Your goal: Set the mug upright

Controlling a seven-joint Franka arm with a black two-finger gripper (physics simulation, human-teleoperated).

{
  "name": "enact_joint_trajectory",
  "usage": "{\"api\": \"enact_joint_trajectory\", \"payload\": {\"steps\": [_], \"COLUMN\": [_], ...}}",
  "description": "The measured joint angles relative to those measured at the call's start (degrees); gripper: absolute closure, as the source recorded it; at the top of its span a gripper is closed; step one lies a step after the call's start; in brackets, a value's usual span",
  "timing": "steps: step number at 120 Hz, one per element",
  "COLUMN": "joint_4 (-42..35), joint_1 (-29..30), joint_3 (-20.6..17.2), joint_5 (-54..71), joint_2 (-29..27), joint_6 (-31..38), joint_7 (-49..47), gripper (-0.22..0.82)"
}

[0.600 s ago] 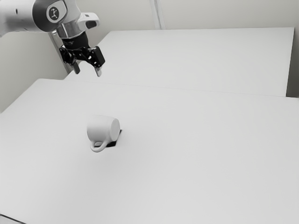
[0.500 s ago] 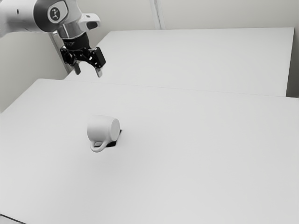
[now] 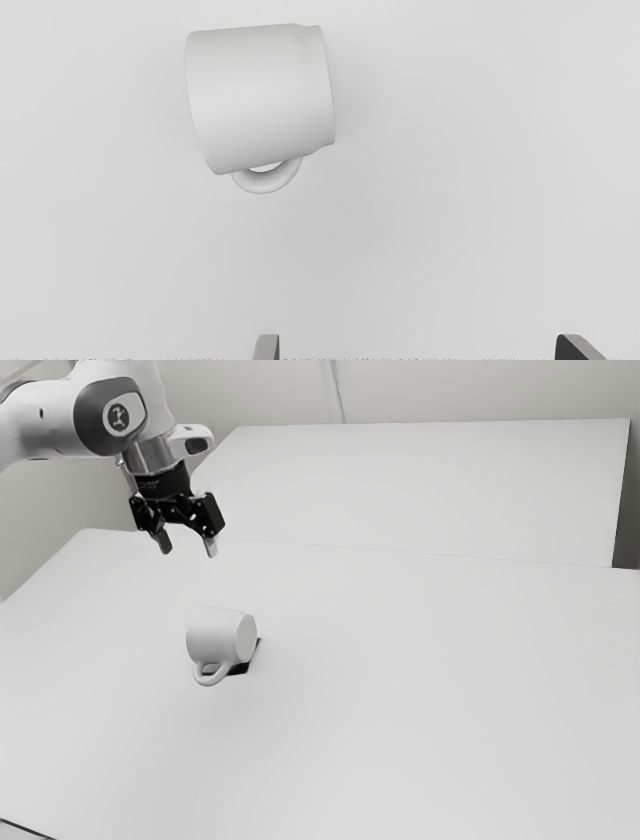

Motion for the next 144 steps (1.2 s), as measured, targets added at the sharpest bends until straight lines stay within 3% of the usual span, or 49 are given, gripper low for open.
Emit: {"api": "enact_joint_trajectory", "payload": {"steps": [37, 66, 101, 144], "joint_4": [-3.90, -4.41, -4.32, -4.28], "joint_1": [6.80, 18.81, 23.73, 26.54], "joint_3": [0.05, 0.02, -0.15, -0.19], "joint_5": [-2.47, -7.53, -20.19, -37.27], "joint_2": [3.44, 9.68, 15.47, 22.97], "joint_6": [4.80, 10.57, 15.37, 14.35], "joint_7": [2.57, 8.87, 24.04, 41.85], "gripper": [0.00, 0.00, 0.00, 0.00]}}
